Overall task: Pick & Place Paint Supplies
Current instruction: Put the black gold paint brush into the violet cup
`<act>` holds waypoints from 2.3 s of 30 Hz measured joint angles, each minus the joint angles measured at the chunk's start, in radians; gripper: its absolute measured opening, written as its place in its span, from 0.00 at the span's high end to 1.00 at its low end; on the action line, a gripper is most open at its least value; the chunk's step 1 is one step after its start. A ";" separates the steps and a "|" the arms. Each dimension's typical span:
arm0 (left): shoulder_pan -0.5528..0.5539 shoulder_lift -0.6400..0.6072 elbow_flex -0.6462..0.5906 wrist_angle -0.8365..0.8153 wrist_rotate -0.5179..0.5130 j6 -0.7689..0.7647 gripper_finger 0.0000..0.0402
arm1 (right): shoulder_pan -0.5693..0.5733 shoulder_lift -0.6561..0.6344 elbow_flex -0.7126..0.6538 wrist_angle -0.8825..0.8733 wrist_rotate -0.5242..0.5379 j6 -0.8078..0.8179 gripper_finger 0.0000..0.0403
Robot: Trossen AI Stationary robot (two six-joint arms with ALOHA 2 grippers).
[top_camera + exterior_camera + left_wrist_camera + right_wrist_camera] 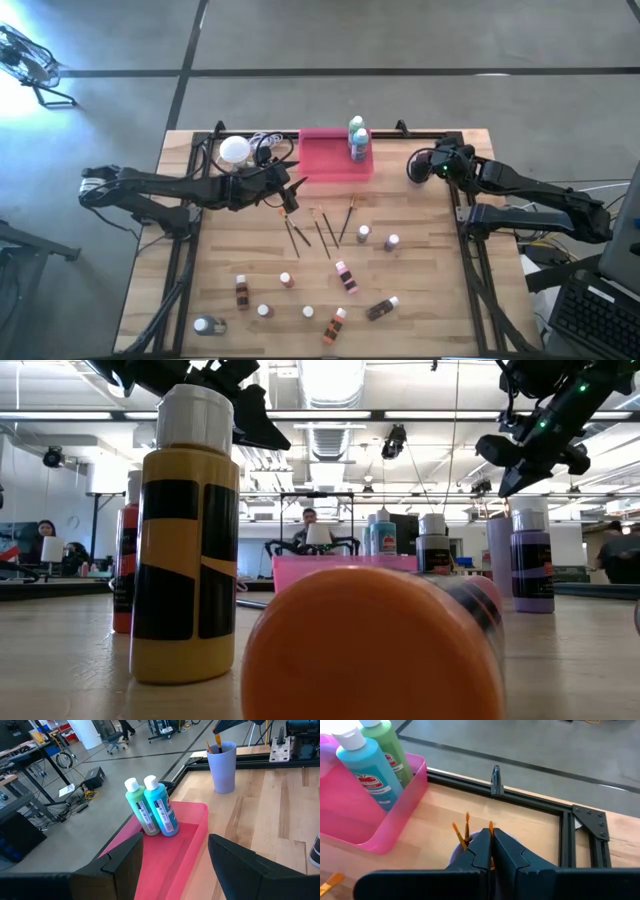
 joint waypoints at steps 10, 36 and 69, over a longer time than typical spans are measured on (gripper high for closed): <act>0.000 0.000 0.000 0.000 0.000 0.000 0.43 | 0.000 0.002 0.002 0.004 -0.011 -0.002 0.88; 0.000 0.000 0.000 0.000 0.000 0.000 0.43 | -0.021 -0.005 0.240 0.236 -0.200 -0.201 0.48; -0.001 -0.041 -0.015 -0.652 0.080 -0.987 0.43 | 0.324 0.277 0.165 0.596 -0.704 -0.565 0.76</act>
